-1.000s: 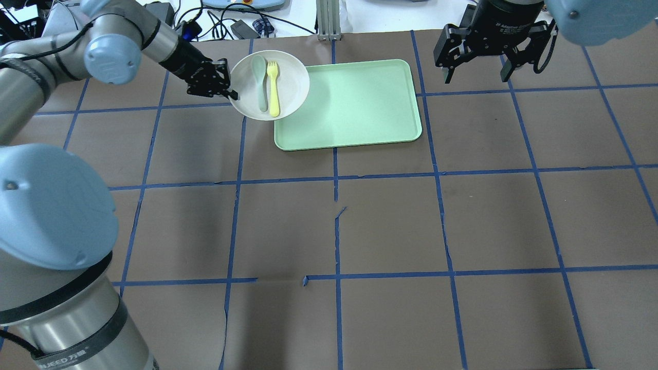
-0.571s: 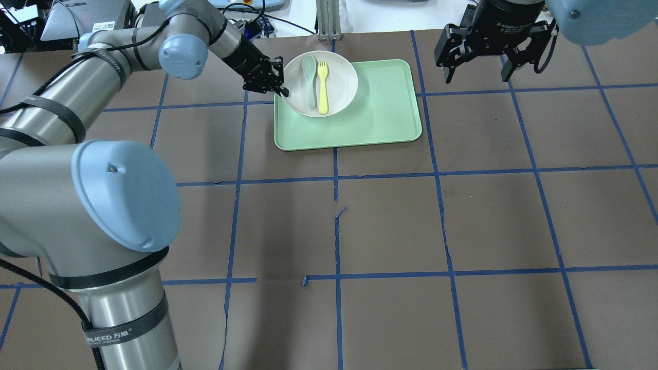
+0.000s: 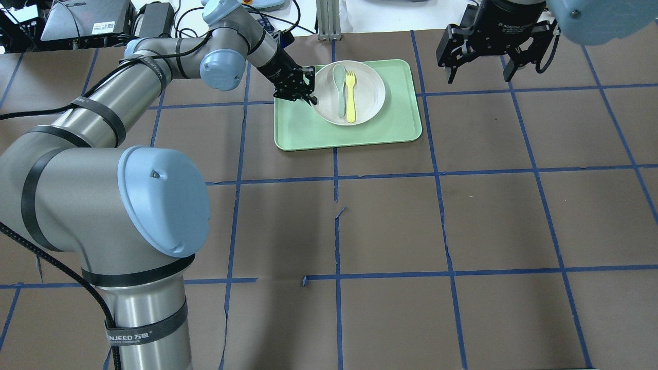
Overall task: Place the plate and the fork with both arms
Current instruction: 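Carry the plate with the left gripper onto the mint-green tray, then open the left gripper and lift it off the plate, then lower the right gripper onto the yellow fork while the left arm withdraws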
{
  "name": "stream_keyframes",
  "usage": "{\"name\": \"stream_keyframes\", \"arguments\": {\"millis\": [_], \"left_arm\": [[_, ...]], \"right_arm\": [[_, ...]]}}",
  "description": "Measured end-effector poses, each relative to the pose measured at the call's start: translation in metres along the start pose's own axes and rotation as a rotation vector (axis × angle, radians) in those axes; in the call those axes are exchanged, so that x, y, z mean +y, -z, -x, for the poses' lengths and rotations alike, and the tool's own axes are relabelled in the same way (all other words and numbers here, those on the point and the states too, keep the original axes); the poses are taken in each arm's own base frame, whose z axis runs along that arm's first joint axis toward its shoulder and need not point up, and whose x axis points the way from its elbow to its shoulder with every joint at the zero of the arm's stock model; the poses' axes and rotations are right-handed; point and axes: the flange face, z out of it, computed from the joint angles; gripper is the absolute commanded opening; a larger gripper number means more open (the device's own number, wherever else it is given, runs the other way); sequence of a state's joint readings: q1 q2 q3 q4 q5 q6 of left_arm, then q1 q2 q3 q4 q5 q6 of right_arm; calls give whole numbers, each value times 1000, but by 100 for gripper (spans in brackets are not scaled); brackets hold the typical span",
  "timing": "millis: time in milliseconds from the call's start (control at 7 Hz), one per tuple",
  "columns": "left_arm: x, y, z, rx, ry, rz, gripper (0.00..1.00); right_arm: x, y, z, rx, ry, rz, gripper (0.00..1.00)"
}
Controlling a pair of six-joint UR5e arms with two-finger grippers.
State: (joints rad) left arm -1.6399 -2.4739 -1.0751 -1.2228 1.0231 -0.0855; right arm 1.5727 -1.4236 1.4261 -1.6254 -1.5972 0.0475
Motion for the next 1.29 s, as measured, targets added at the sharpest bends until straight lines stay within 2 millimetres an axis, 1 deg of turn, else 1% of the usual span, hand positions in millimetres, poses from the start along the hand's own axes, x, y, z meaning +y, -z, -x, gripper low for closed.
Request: {"name": "stream_keyframes", "arguments": {"millis": [143, 286, 429, 571, 714, 857, 1000, 1143, 1286], "left_arm": [[1, -3, -3, 1, -6, 1, 67], [2, -4, -4, 0, -7, 2, 73], [4, -4, -5, -1, -1, 4, 100], [7, 1, -8, -10, 4, 1, 100], [12, 16, -12, -50, 11, 0, 100], [20, 38, -14, -115, 23, 3, 100], [31, 66, -13, -204, 40, 10, 100], [43, 98, -5, -294, 65, 26, 100], [58, 139, 5, -340, 104, 43, 100]], "right_arm": [[0, 3, 0, 2, -3, -4, 100], [-1, 6, 1, -2, -5, -9, 100], [-2, 7, 1, -3, -6, -10, 100], [-4, 6, 2, -2, -6, -8, 100], [-7, 0, 2, 0, -5, 4, 100], [-15, -14, 4, 1, -5, 23, 100], [-28, -30, 7, 1, -8, 16, 100], [-45, -47, 10, 2, -10, -7, 100], [-70, -72, 14, -2, -6, -9, 100]]}}
